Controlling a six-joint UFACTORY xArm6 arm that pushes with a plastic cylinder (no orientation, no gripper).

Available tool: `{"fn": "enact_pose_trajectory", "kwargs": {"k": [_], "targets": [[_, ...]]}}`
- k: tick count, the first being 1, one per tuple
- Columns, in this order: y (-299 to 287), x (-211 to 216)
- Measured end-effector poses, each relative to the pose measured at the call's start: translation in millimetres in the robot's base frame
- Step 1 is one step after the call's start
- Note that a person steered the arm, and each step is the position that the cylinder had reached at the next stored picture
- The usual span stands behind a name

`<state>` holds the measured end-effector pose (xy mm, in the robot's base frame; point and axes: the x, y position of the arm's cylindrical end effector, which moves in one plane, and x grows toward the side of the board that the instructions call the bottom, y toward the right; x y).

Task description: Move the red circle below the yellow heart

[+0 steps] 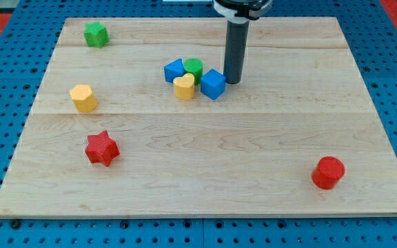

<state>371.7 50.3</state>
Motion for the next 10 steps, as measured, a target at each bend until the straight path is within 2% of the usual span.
{"fn": "enact_pose_trajectory", "kwargs": {"k": [1, 3, 4, 5, 6, 7, 8, 9, 10], "targets": [[-4.2, 3.2], [183.2, 79.9], [258.0, 119.7], [294.8, 135.9], [274.2, 187.8], [231.4, 206.1], [165.6, 206.2], [119.0, 179.5], [58.9, 134.0]]}}
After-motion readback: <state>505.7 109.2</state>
